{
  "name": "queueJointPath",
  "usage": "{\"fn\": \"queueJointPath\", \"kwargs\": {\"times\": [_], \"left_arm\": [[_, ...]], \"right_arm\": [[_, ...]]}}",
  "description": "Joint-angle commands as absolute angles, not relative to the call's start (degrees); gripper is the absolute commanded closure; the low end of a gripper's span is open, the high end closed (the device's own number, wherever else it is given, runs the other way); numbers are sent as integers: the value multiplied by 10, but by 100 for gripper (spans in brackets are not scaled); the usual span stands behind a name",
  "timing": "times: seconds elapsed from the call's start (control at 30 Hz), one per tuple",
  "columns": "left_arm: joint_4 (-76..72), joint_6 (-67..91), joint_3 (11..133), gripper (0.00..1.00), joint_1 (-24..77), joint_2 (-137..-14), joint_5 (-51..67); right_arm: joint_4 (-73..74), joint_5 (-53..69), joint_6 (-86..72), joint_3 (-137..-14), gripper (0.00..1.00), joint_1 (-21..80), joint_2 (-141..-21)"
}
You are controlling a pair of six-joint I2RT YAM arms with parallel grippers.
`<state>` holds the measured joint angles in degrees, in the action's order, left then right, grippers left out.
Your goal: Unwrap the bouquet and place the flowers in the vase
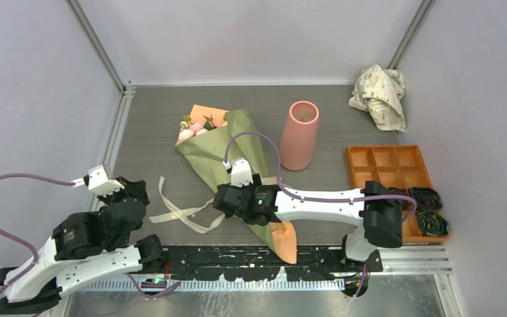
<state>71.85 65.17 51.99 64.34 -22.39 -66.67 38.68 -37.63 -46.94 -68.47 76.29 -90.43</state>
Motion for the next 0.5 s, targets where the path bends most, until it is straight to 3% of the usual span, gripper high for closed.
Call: {"fn": "queueJointPath", "kwargs": {"times": [0.0,0.23,0.47], "left_arm": [[703,635,520,89,641,-212,-669],[716,631,520,89,641,-190,-670],[729,632,513,89,641,-153,-676]], "right_arm": [[349,-337,-468,-723,19,721,-927],[292,-280,-480,-706,19,645,-952],[285,-277,-470,-742,20,634,-995]]}}
